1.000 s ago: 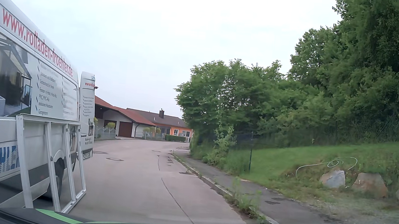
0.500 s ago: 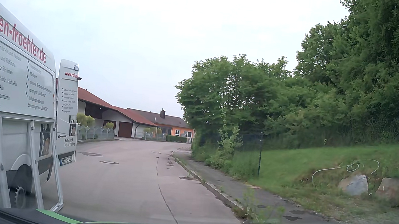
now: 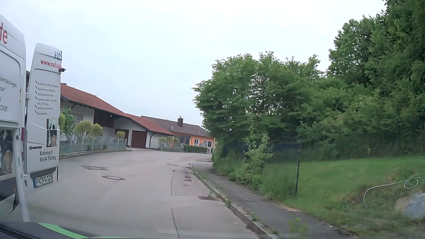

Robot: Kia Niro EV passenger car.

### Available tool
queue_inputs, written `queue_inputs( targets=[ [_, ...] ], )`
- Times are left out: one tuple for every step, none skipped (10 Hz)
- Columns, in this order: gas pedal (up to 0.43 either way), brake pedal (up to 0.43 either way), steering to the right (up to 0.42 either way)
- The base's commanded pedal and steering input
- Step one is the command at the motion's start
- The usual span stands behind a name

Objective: Follow the waypoints while adhering to traffic rules and regulations

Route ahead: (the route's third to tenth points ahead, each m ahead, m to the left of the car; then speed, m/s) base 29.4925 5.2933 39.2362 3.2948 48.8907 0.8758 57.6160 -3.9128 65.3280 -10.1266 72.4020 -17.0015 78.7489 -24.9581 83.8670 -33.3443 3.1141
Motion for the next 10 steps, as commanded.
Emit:
queue_inputs(
  targets=[
    [0.220,0.000,-0.097],
    [0.220,0.000,-0.098],
    [0.220,0.000,-0.099],
    [0.220,0.000,-0.100],
    [0.220,0.000,-0.101],
    [0.220,0.000,-0.104],
    [0.220,0.000,-0.106],
    [0.220,0.000,-0.106],
    [0.177,0.000,-0.106],
    [0.118,0.000,-0.106]
  ],
)
